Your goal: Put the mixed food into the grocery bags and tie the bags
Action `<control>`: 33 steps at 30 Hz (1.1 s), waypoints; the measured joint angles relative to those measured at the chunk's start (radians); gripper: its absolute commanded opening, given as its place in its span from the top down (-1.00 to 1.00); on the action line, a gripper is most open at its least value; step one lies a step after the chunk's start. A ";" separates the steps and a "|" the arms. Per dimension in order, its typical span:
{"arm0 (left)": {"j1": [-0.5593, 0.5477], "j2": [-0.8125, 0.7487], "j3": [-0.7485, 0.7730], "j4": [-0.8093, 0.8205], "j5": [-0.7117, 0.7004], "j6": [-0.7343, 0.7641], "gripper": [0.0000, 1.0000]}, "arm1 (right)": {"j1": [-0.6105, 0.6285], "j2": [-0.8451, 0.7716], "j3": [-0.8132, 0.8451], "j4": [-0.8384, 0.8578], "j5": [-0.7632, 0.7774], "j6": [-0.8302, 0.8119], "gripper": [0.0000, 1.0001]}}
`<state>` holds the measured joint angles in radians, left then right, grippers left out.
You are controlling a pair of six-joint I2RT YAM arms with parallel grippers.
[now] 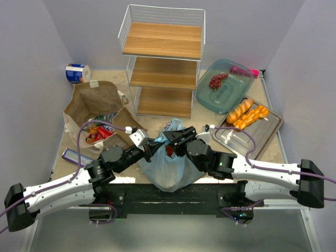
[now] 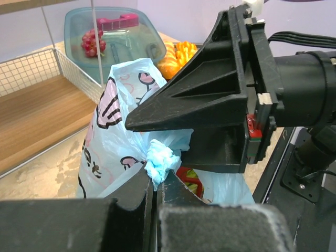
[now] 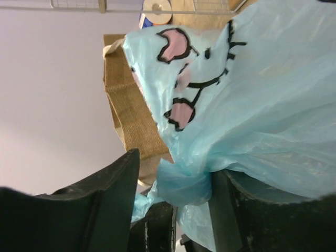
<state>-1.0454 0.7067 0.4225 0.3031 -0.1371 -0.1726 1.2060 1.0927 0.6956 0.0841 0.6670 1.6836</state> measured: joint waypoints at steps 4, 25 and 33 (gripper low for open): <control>-0.007 -0.010 -0.023 0.038 0.015 0.000 1.00 | 0.000 0.000 -0.018 0.004 0.032 0.022 0.18; -0.034 0.064 -0.045 0.157 0.027 -0.032 -0.03 | 0.010 -0.048 -0.068 0.079 0.181 -0.116 1.00; -0.043 0.008 0.068 0.037 0.036 -0.018 -0.64 | 0.004 -0.222 -0.073 0.053 0.256 -0.419 1.00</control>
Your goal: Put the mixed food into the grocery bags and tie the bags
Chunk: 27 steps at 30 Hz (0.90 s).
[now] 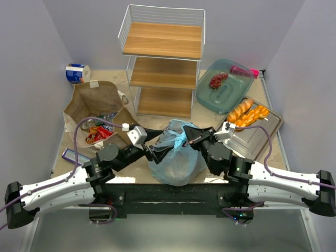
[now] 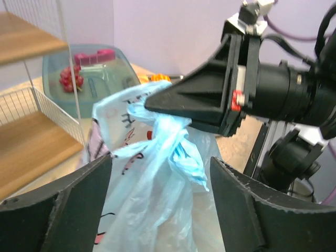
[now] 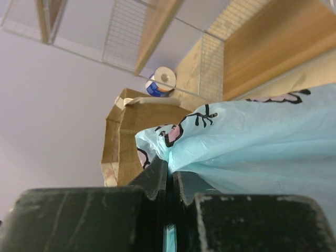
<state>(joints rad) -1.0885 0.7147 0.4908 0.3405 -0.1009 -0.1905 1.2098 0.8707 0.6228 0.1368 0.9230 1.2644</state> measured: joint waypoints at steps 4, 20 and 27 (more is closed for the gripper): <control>0.016 0.022 0.126 -0.054 -0.010 -0.008 -0.64 | -0.014 -0.114 -0.059 0.071 -0.003 -0.205 1.00; 0.154 0.283 0.220 0.017 0.462 -0.264 -0.19 | -0.181 -0.174 0.038 -0.115 -0.339 -0.443 1.00; 0.190 0.283 0.178 0.060 0.542 -0.324 -0.12 | -0.205 -0.084 0.069 -0.197 -0.531 -0.430 1.00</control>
<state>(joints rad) -0.8986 0.9974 0.6689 0.4000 0.4412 -0.5144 1.0050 0.7864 0.6918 -0.0605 0.3920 0.8345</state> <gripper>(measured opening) 0.561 0.026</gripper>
